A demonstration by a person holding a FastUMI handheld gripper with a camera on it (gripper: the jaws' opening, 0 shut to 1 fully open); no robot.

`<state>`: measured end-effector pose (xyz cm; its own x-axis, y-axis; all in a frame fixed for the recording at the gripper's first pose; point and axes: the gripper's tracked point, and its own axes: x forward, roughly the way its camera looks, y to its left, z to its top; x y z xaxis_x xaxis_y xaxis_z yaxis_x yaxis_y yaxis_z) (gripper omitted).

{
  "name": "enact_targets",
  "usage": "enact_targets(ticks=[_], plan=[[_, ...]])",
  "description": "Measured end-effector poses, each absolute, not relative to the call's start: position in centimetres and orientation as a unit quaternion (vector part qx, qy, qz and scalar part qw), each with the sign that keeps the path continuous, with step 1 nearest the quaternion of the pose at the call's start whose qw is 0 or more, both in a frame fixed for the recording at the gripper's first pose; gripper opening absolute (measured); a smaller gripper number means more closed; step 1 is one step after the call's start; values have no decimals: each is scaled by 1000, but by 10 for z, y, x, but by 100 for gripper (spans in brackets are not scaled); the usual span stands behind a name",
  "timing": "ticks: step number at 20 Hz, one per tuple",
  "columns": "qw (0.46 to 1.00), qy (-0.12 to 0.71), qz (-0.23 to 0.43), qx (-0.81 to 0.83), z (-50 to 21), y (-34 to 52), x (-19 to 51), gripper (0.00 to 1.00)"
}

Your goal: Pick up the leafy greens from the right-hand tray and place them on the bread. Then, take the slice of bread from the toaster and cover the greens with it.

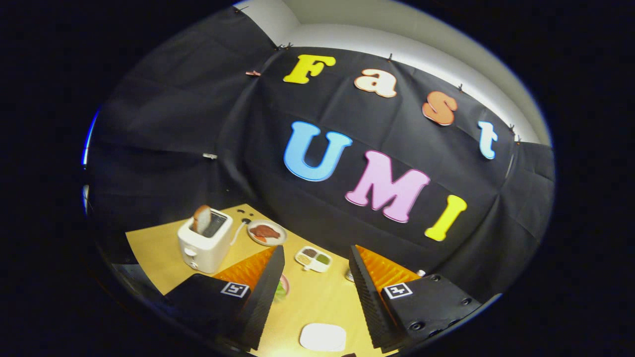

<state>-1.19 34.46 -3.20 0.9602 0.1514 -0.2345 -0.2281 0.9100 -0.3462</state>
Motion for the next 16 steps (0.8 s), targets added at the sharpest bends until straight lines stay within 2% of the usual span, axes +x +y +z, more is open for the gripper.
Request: enact_targets(ticks=[3,8,12,16], plan=[[968,103,170,-155,-38,420,16,83],[950,114,247,-151,-69,518,62,83],[931,166,291,-148,-124,578,83,83],[914,220,305,-148,-174,615,102,83]])
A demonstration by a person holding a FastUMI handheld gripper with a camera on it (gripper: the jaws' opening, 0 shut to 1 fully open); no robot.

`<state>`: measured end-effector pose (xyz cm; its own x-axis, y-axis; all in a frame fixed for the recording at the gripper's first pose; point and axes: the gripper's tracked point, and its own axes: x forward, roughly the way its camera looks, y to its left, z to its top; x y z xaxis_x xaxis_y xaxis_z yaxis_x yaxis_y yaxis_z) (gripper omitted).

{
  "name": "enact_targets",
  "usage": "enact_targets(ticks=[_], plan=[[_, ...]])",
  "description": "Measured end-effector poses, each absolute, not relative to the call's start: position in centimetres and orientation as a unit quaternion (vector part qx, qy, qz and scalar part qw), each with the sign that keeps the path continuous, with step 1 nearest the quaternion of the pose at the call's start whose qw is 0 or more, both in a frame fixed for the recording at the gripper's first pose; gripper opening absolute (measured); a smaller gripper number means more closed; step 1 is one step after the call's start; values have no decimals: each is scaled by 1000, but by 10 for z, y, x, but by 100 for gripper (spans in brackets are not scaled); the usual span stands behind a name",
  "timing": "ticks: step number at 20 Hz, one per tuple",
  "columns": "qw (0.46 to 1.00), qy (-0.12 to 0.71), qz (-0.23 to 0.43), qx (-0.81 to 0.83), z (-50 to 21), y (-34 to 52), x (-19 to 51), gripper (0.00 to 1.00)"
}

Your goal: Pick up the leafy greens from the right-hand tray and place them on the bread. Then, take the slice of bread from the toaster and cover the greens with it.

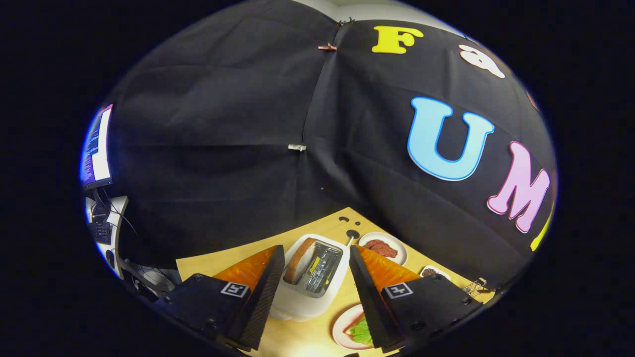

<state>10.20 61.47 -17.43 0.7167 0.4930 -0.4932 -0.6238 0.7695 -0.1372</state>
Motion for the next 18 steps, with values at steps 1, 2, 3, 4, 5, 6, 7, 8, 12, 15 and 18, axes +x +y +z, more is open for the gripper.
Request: enact_targets(ticks=[1,2,3,4,5,6,7,8,12,15,18], plan=[[910,233,307,-151,-187,621,108,83],[906,244,309,-153,-199,628,110,83],[903,255,308,-157,-210,634,116,83],[900,264,305,-163,-220,638,121,83],[897,278,300,-169,-232,640,126,83],[894,293,291,-173,-243,639,129,83],[891,306,289,-171,-253,641,132,77],[891,313,282,-170,-256,641,135,67],[882,350,269,-168,-281,644,143,38],[879,369,269,-134,-285,650,142,23],[880,371,270,-121,-275,647,139,11]])
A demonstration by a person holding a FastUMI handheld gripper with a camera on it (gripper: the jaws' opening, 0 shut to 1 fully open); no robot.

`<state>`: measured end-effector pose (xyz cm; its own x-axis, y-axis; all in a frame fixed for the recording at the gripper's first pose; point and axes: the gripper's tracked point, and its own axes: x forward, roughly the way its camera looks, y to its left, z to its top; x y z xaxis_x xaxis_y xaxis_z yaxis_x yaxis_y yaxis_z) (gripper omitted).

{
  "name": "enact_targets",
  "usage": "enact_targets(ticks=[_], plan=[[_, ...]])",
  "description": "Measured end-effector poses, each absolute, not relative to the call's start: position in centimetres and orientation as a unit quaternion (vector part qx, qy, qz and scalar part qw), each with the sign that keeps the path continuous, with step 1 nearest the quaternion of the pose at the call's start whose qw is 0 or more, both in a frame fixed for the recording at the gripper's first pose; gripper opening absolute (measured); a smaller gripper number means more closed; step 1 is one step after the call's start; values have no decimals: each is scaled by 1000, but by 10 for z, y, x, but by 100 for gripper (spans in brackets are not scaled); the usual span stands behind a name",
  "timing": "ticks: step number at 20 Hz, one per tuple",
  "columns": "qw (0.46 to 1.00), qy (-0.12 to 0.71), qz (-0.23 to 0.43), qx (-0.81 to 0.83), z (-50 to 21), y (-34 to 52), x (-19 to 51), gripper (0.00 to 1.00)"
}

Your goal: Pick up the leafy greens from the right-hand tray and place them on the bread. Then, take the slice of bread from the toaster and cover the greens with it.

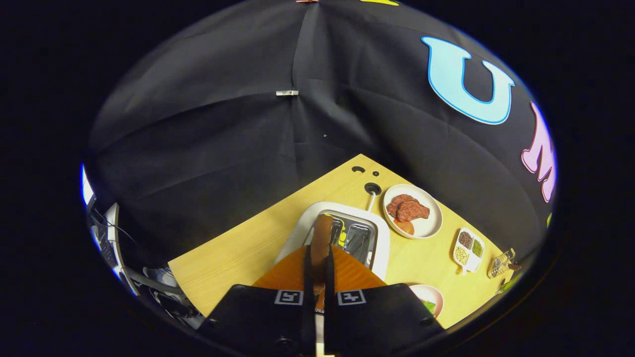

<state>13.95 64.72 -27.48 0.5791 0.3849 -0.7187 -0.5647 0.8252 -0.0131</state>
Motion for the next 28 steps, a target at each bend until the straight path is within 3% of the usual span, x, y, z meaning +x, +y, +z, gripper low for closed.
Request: enact_targets(ticks=[6,12,20,28], plan=[[916,285,275,-60,-183,633,149,10],[941,241,236,-30,-126,548,143,10],[949,293,118,-12,-199,418,115,10],[921,333,75,187,-283,403,109,10]])
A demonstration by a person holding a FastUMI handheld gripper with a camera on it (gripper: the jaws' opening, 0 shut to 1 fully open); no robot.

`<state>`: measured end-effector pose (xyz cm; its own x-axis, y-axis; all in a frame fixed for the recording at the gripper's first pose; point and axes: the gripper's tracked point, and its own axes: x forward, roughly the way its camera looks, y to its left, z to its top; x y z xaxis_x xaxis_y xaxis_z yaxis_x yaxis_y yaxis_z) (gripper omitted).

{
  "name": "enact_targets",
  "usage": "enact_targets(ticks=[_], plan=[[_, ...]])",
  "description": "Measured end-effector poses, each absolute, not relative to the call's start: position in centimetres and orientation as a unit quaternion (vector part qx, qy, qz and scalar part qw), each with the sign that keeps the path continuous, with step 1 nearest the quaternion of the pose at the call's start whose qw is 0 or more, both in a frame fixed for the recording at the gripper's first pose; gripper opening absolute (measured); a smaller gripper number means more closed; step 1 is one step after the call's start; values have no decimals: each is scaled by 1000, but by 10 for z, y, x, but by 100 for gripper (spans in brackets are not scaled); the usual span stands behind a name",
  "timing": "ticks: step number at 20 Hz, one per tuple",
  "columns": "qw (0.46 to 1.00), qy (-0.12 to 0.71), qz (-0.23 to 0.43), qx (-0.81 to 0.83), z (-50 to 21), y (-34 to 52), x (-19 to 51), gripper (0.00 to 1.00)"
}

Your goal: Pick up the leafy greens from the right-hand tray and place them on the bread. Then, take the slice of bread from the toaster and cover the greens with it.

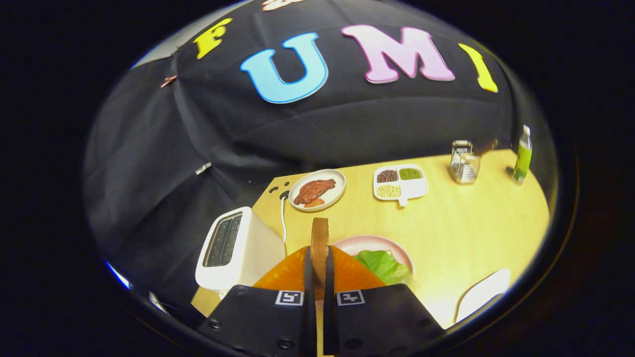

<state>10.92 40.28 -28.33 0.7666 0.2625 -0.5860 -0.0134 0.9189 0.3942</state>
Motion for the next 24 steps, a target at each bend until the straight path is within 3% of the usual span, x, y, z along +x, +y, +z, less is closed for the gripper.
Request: enact_targets(ticks=[6,13,15,18,20,24], plan=[[897,354,41,263,-338,378,120,10],[893,392,16,223,-383,339,113,11],[894,403,8,198,-393,329,110,19],[895,418,-1,158,-404,314,100,45],[899,414,0,142,-402,307,98,74],[913,396,6,98,-386,290,94,94]])
